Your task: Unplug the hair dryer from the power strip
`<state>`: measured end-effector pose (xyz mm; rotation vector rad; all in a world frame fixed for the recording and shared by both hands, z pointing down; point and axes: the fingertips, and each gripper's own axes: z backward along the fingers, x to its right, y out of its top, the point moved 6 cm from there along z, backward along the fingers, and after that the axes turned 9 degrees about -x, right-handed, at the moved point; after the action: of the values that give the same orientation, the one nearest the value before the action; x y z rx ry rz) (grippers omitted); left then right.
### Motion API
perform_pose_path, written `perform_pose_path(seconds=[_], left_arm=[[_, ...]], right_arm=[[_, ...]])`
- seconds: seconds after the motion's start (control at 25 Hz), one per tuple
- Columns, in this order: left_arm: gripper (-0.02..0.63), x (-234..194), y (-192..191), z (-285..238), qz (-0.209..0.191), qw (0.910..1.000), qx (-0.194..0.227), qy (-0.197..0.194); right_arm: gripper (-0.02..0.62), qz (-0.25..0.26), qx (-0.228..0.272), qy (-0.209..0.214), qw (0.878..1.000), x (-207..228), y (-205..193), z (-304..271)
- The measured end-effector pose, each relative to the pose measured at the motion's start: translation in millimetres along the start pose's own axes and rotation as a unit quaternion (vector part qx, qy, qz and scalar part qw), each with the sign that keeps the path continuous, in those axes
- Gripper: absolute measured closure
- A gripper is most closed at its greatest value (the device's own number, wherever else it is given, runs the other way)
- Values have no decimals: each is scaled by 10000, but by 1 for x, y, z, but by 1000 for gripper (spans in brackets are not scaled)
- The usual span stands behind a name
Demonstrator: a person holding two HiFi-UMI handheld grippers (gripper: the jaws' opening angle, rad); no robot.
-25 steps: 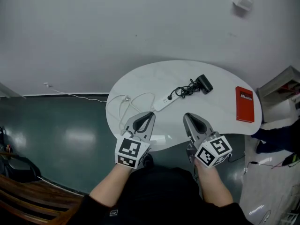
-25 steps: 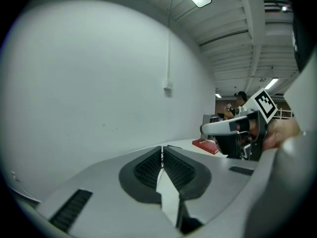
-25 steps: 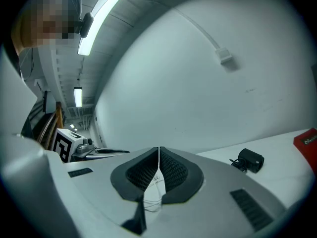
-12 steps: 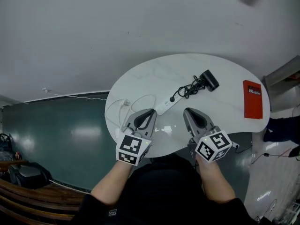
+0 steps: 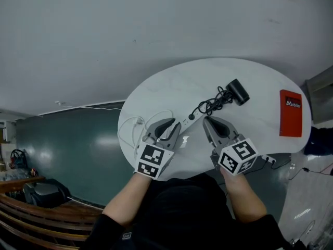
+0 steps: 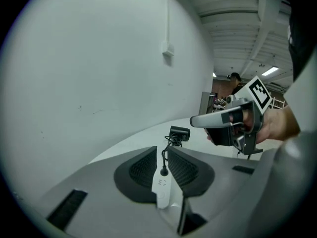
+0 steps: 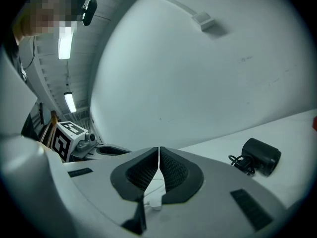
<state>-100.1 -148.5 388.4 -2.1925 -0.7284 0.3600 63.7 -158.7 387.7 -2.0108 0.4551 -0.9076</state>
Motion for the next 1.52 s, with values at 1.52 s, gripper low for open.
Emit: perform_pose_path(seconds=[1.52], left_arm=[[472, -4, -86, -127, -1107, 9776, -1280, -1249]], right_arm=[[555, -457, -670, -606, 9949, 42, -91, -72]])
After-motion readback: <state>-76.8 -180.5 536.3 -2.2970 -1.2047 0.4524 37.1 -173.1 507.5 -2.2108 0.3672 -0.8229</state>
